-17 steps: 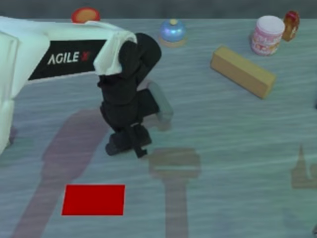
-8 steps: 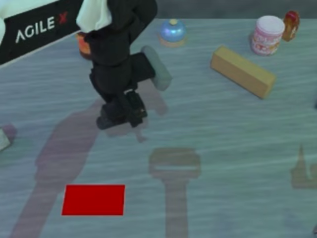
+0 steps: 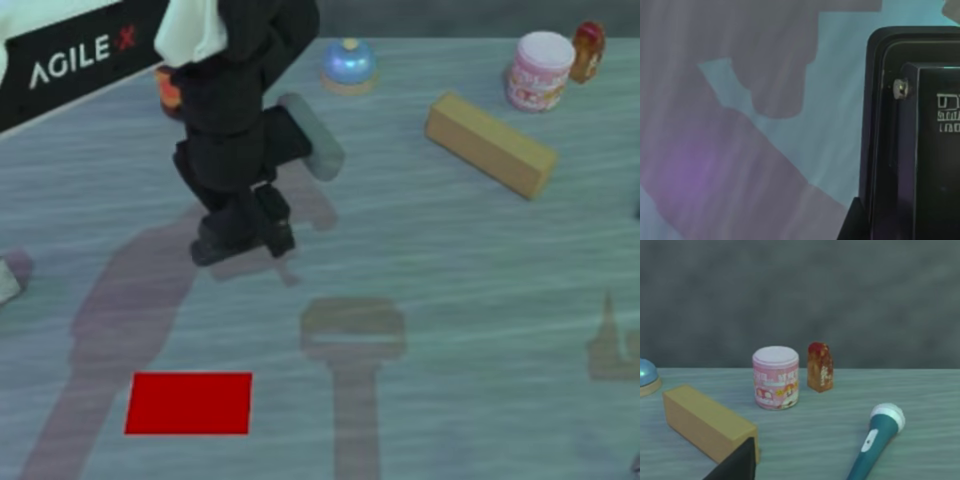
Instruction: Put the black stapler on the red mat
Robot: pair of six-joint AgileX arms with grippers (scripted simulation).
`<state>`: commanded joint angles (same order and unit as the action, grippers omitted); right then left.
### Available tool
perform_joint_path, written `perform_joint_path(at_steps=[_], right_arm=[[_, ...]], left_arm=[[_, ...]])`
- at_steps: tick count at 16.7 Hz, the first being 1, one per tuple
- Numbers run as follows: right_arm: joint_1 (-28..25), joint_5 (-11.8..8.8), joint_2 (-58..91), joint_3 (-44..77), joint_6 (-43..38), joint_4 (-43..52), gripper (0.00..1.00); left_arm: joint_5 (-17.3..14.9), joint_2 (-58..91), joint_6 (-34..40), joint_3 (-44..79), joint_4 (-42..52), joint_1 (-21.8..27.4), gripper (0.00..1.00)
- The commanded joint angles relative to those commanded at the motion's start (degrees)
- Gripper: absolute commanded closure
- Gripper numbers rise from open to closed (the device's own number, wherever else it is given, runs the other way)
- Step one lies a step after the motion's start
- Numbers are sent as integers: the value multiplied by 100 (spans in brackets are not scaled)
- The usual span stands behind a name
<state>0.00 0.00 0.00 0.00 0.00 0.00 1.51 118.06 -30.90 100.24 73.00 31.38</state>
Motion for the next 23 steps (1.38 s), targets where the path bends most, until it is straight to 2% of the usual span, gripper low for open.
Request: perform_joint_path(at_steps=[3,6,8,12,17,20,23], right_arm=[[0,0,0,0,0,0,0],[0,0,0,0,0,0,0],[0,0,0,0,0,0,0],[0,0,0,0,0,0,0],[0,0,0,0,0,0,0],[0,0,0,0,0,0,0],[0,0,0,0,0,0,0]], left_arm=[[187,-129,1063,-120,168,87,100],[396,-310,2661,-340,353,180,100],[524,-458,4010,-568,458,239,100],[695,-776,7225,-1188,588,363,100],[721,-1180,11138,-1978,517,522,100],[639,-1495,12994,-2367,273,590,100],[518,-1852,14434,-2673,-84,619,100]])
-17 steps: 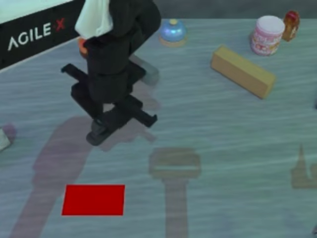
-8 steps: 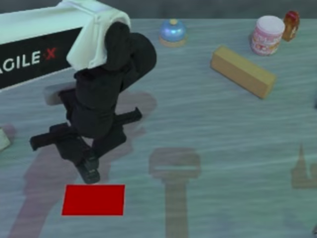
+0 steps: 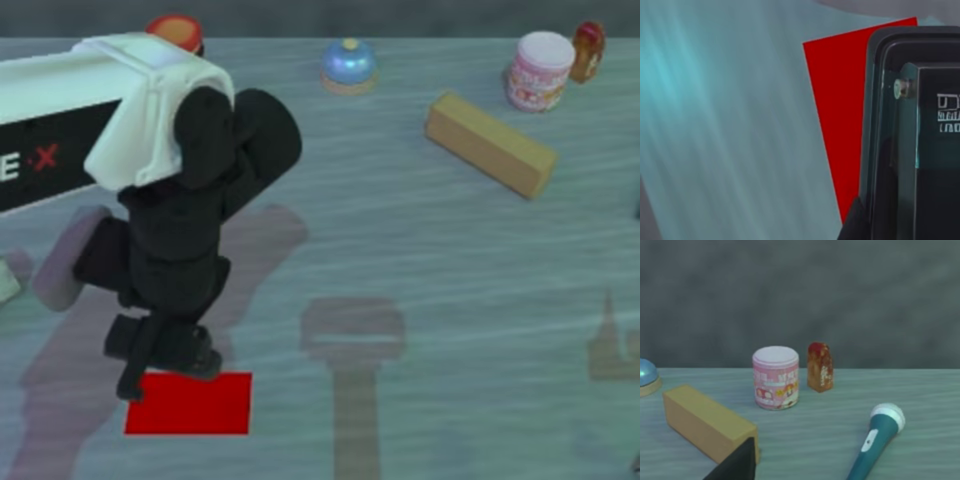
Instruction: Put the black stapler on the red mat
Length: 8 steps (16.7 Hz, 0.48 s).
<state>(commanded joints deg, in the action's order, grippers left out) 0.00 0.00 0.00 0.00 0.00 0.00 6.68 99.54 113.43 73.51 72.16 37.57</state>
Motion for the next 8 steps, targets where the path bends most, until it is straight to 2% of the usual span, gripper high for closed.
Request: perform_joint_path(at_steps=[4,8], right_arm=[[0,0,0,0,0,0,0],[0,0,0,0,0,0,0]], left_arm=[[-135,-360,1187,-242,-399,15,100],[-170,-445,1433,-292,-500,17,100]])
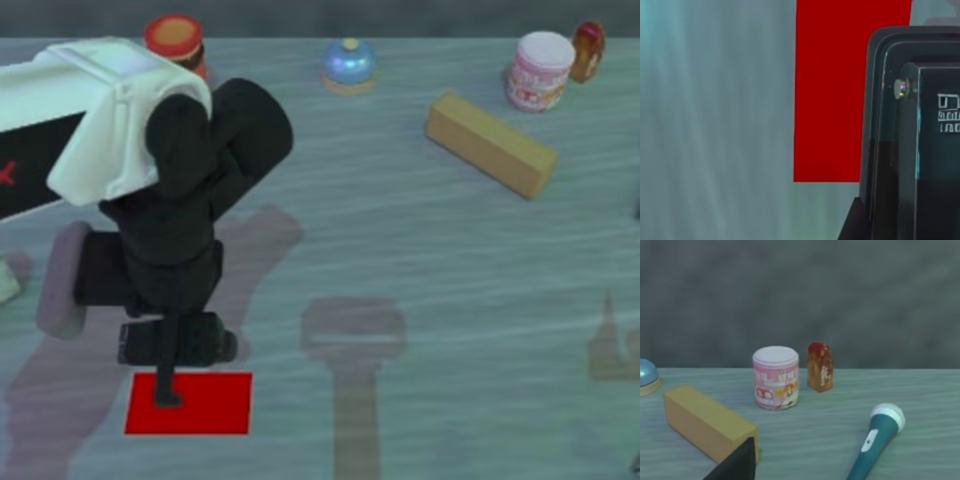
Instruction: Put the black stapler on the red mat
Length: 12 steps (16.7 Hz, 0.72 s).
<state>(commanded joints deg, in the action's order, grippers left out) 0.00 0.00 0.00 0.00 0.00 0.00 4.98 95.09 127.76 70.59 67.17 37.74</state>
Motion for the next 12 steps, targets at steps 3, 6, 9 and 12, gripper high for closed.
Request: perform_joint_path(at_steps=[3,6,9,12], right_arm=[[0,0,0,0,0,0,0],[0,0,0,0,0,0,0],[0,0,0,0,0,0,0],[0,0,0,0,0,0,0]], left_arm=[[7,22,-15,17,14,-26,100],[8,86,-53,-151,-212,-44,100],[10,293,-110,-616,-921,-116,100],[7,558,-192,-1177,-1812,-183,100]])
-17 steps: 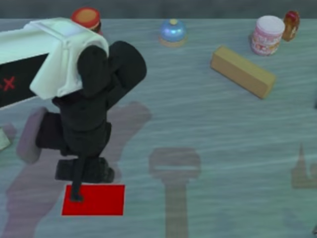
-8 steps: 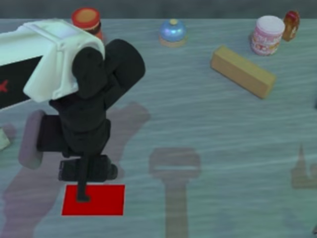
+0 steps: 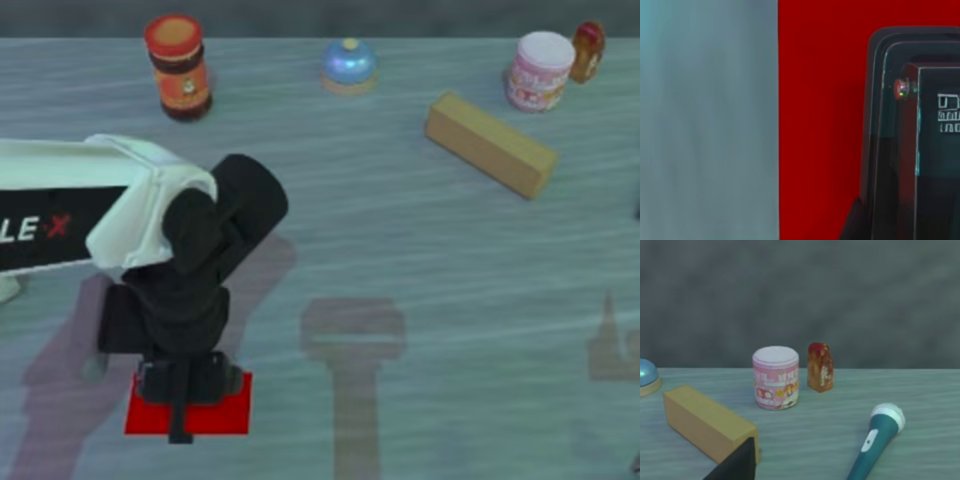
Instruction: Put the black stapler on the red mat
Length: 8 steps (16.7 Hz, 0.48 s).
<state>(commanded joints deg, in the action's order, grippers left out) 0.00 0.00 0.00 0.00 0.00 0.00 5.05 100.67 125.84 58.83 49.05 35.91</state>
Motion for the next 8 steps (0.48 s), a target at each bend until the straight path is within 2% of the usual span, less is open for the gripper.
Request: perform_joint_path(at_steps=[3,7,8], right_arm=[[0,0,0,0,0,0,0],[0,0,0,0,0,0,0],[0,0,0,0,0,0,0]], left_arm=[[-2,170,-47,-363,-486,-42,100],[-2,187,-50,-397,-527,-46,100],[-2,187,-50,-397,-527,-46,92]])
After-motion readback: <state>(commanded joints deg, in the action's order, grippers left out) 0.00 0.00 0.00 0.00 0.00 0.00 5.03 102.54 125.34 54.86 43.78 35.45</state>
